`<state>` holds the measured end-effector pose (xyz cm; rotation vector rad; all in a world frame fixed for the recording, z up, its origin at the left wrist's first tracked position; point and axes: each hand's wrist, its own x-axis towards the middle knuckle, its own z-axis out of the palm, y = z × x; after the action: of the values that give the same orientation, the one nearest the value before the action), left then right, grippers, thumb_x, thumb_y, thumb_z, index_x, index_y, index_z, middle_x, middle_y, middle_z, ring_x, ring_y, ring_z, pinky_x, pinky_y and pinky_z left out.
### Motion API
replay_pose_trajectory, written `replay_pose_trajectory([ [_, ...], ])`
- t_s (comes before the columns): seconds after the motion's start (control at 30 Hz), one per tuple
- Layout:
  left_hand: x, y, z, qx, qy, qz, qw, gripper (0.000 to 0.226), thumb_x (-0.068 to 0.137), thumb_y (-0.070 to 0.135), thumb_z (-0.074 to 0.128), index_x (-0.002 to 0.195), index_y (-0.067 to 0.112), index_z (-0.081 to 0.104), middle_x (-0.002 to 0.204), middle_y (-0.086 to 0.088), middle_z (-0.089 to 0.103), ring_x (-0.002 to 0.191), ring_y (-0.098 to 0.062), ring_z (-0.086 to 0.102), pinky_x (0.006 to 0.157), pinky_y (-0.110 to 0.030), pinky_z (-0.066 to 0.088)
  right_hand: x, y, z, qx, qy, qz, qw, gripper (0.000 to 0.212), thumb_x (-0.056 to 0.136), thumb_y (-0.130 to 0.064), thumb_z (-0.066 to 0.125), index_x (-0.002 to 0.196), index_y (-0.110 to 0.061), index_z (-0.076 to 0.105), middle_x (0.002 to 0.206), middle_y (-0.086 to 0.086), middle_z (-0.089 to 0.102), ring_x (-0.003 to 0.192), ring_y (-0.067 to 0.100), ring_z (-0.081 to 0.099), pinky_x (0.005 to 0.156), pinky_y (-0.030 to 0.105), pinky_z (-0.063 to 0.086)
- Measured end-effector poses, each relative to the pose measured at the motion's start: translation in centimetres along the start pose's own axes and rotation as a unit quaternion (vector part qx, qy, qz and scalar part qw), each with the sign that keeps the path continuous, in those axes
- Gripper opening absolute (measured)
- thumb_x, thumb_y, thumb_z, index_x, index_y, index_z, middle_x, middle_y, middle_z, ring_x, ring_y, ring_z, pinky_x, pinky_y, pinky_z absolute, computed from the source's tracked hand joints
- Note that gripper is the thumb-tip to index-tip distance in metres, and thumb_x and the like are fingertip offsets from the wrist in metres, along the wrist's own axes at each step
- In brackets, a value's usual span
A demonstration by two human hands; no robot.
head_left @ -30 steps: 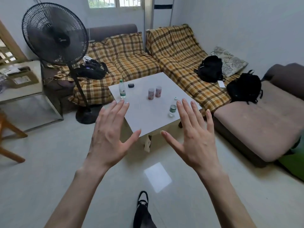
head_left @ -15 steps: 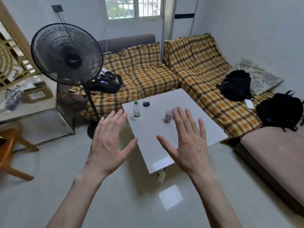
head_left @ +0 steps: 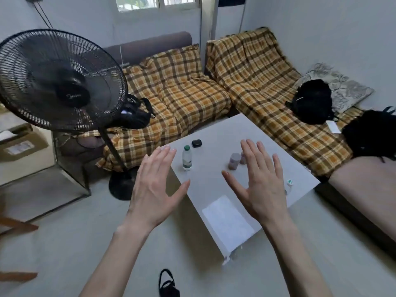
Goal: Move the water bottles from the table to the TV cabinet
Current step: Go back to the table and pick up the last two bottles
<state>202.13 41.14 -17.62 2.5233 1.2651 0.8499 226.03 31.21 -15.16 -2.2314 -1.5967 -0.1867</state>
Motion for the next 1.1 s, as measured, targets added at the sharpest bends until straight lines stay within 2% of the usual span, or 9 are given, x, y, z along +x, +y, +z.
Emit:
replay_pose_trajectory([
  [0.13, 3.9, -5.7, 0.7, -0.013, -0.024, 0.028, 0.999, 0.078, 0.095, 0.058, 0.056, 0.16, 0.021, 0.034, 0.167, 0.005, 0.035, 0.16, -0.014, 0.022, 0.132, -0.044, 0.016, 3.2, -3.5, 2.6, -0.012, 0.009, 0.034, 0.999, 0.08, 0.099, -0.072, 0.034, 0.162, -0.026, 0.017, 0.17, -0.006, 0.019, 0.159, 0.015, 0.01, 0.129, 0.049, 0.009],
  [0.33, 8.0, -9.7, 3.4, -0.051, -0.056, 0.056, 0.996, 0.075, 0.096, 0.051, 0.06, 0.157, 0.014, 0.04, 0.164, -0.002, 0.041, 0.157, -0.019, 0.03, 0.132, -0.035, 0.013, 5.4, -5.4, 5.7, -0.035, -0.009, 0.07, 0.997, 0.08, 0.098, -0.072, 0.037, 0.162, -0.027, 0.017, 0.17, -0.005, 0.021, 0.158, 0.017, 0.013, 0.128, 0.051, 0.015],
  [0.53, 11.7, -13.1, 7.9, -0.078, -0.113, 0.061, 0.989, 0.068, 0.097, 0.04, 0.067, 0.153, 0.008, 0.046, 0.162, -0.006, 0.044, 0.154, -0.025, 0.037, 0.128, -0.05, 0.027, 7.4, -4.6, 8.7, -0.045, -0.04, 0.126, 0.99, 0.082, 0.098, -0.072, 0.036, 0.163, -0.03, 0.009, 0.171, -0.009, 0.014, 0.159, 0.012, 0.004, 0.128, 0.049, 0.01],
  [0.77, 16.9, -15.9, 14.2, -0.081, -0.157, 0.082, 0.981, 0.065, 0.098, 0.037, 0.067, 0.152, 0.006, 0.048, 0.158, -0.008, 0.049, 0.152, -0.025, 0.04, 0.128, -0.043, 0.028, 10.7, -1.6, 13.5, -0.021, -0.047, 0.186, 0.981, 0.081, 0.098, -0.07, 0.039, 0.163, -0.03, 0.012, 0.17, -0.009, 0.017, 0.158, 0.011, 0.006, 0.128, 0.046, 0.009],
  [0.97, 22.0, -17.9, 18.2, -0.083, -0.154, 0.152, 0.973, 0.055, 0.101, 0.033, 0.062, 0.148, 0.007, 0.052, 0.152, -0.007, 0.055, 0.148, -0.024, 0.047, 0.125, -0.038, 0.035, 15.0, -0.5, 16.7, 0.025, -0.056, 0.23, 0.971, 0.081, 0.097, -0.069, 0.038, 0.162, -0.03, 0.012, 0.17, -0.01, 0.015, 0.158, 0.01, 0.004, 0.128, 0.042, 0.006],
  [1.1, 24.6, -19.7, 21.7, -0.059, -0.205, 0.144, 0.966, 0.055, 0.1, 0.032, 0.064, 0.148, 0.009, 0.052, 0.153, -0.004, 0.055, 0.146, -0.024, 0.047, 0.124, -0.037, 0.034, 17.3, 0.3, 18.3, 0.036, -0.065, 0.241, 0.968, 0.081, 0.097, -0.066, 0.042, 0.162, -0.03, 0.012, 0.17, -0.01, 0.015, 0.158, 0.009, 0.003, 0.128, 0.044, 0.007],
])
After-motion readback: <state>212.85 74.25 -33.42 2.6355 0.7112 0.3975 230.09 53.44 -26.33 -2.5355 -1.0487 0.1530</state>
